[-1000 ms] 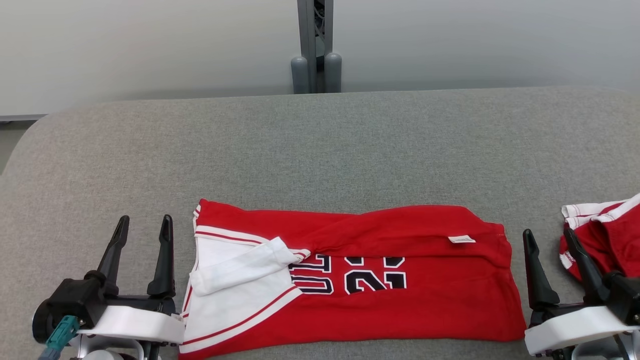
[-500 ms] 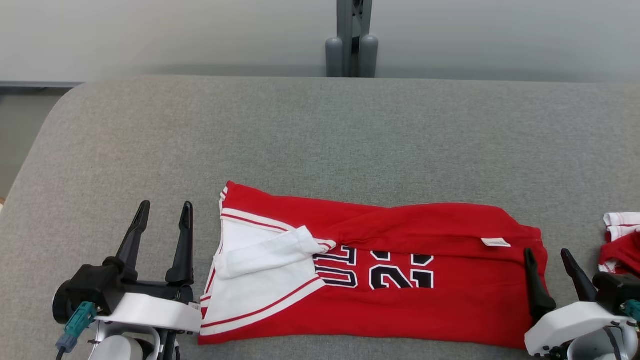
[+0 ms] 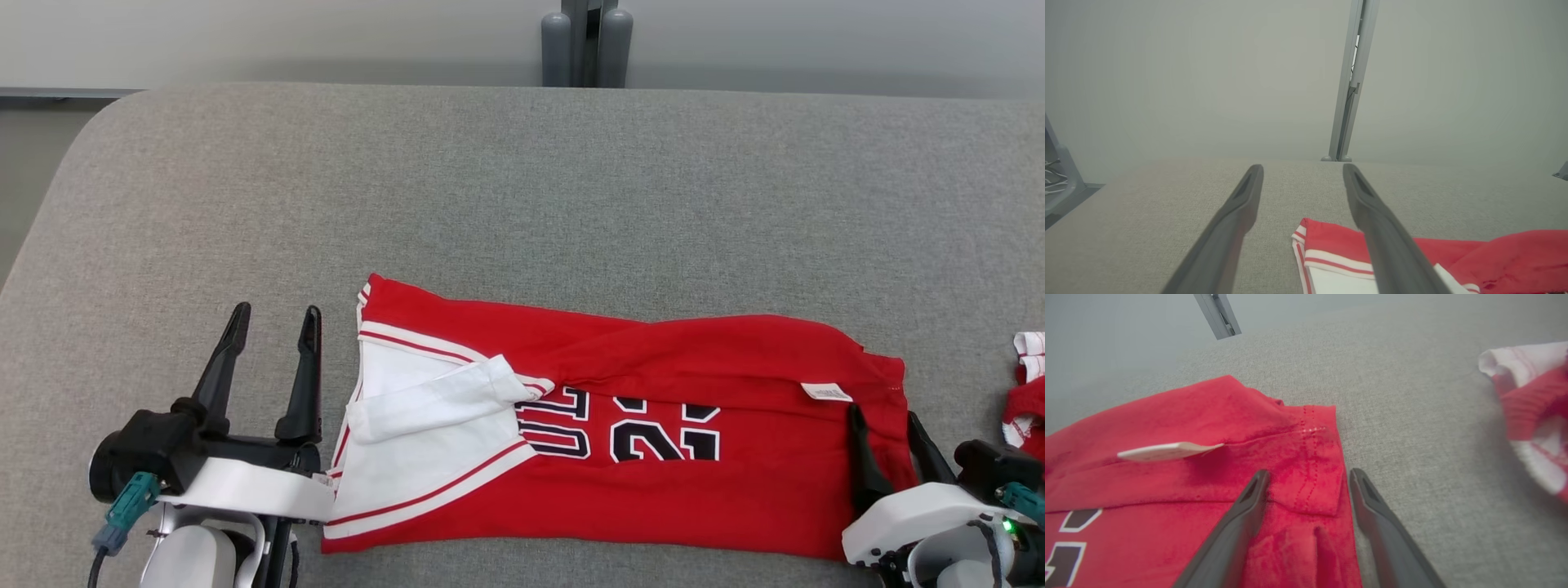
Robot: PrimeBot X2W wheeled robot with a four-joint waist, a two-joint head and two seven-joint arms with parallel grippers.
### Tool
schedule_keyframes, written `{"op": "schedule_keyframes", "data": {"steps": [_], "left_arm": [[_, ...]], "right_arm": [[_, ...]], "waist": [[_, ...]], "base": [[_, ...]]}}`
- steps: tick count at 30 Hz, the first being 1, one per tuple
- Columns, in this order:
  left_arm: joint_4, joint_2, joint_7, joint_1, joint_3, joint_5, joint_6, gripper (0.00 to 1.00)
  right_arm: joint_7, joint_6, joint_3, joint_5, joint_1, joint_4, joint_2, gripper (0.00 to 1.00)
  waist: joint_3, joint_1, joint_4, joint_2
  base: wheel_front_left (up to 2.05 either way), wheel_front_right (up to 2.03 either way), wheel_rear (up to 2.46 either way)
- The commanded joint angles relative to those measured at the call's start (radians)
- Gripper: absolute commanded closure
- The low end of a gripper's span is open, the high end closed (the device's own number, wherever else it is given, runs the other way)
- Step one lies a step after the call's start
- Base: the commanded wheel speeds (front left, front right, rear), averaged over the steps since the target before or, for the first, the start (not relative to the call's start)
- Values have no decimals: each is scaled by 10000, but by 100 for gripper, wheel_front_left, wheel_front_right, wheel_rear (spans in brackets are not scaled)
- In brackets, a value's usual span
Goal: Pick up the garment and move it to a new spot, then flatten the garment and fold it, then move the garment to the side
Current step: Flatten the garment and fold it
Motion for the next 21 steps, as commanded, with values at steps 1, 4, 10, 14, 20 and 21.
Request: {"op": "schedule_keyframes", "data": {"steps": [1, 4, 10, 14, 20, 21], "left_arm": [[4, 15, -32, -221, 81, 72, -57, 0], [8, 1, -32, -215, 137, 99, -89, 0], [13, -26, -32, -284, 311, 181, -154, 0], [-80, -57, -30, -309, 461, 192, -191, 0], [-112, -104, -30, -367, 584, 276, -223, 0], [-106, -111, -32, -364, 588, 278, -235, 0]], "right_arm": [[-34, -4, 73, 192, -55, 332, -38, 0], [-127, -6, 254, 439, -131, 630, -33, 0], [-189, -6, 810, 1123, -56, 832, 14, 100], [-255, -7, 362, 1120, 30, -190, -59, 100], [-263, -7, -931, 476, 208, -1671, -105, 100], [-262, -7, -1101, 382, 228, -1815, -142, 100]], "waist": [[36, 0, -47, 0], [74, 0, -102, 0], [103, 0, -195, 0], [211, 0, -326, 0], [249, 0, -504, 0], [244, 0, -519, 0]], "base": [[0, 0, 0], [0, 0, 0], [0, 0, 0], [0, 0, 0], [0, 0, 0], [0, 0, 0]]}}
